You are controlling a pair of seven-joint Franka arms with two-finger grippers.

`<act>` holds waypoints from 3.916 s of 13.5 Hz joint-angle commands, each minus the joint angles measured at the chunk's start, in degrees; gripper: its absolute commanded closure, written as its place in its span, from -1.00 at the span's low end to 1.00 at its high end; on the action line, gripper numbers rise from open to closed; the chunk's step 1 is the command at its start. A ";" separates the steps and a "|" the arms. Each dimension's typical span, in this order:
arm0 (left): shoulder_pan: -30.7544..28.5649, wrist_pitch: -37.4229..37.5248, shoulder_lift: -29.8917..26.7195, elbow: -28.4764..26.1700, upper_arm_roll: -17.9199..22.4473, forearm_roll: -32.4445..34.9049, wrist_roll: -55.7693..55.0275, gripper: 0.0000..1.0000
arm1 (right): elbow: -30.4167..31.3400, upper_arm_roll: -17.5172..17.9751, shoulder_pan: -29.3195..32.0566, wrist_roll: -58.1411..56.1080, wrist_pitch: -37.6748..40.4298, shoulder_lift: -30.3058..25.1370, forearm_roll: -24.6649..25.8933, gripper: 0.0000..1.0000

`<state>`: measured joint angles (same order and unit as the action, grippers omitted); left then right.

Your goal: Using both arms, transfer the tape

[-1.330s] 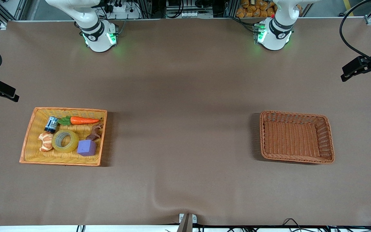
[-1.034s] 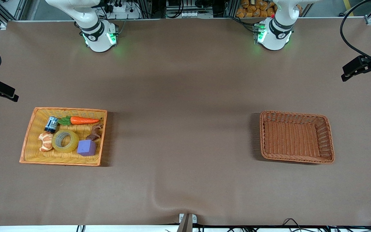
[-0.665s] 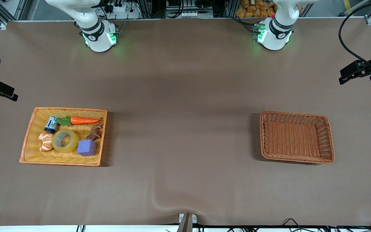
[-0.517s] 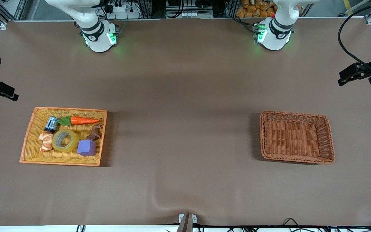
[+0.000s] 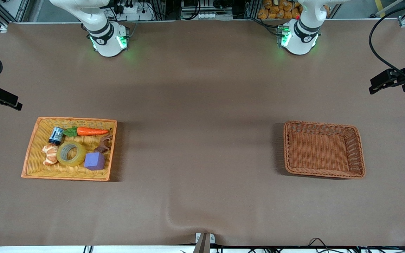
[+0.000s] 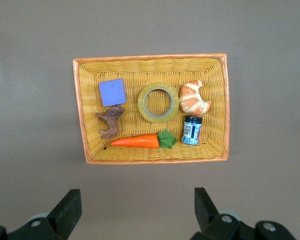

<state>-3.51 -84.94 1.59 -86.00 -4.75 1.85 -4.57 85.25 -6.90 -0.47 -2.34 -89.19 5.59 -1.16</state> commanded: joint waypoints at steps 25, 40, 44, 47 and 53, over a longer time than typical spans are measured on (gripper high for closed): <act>-0.36 0.04 0.87 0.04 0.18 -1.94 0.62 -1.00 | 6.91 0.13 0.55 -7.02 -12.71 1.87 -1.21 -1.00; -0.54 -0.66 1.66 0.04 0.27 -1.94 0.97 -1.00 | 21.45 0.22 -0.15 -43.45 -46.87 27.37 -8.51 -0.22; -0.45 -0.66 1.93 0.04 0.27 -1.94 0.97 -1.00 | 21.36 0.22 0.03 -43.36 -43.79 26.49 -8.51 0.04; -0.45 -0.92 2.01 0.04 0.18 -1.94 0.97 -1.00 | 21.01 0.13 -0.41 -42.49 -43.61 25.44 -8.42 -0.32; -0.45 -1.10 2.28 -0.04 0.27 -1.94 0.97 -1.00 | 19.69 -0.13 -0.15 -41.17 -39.13 24.56 -8.16 -0.38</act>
<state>-3.65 -85.72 3.83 -86.32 -4.63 1.72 -4.46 104.54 -6.85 -0.72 -44.17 -129.42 31.15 -8.86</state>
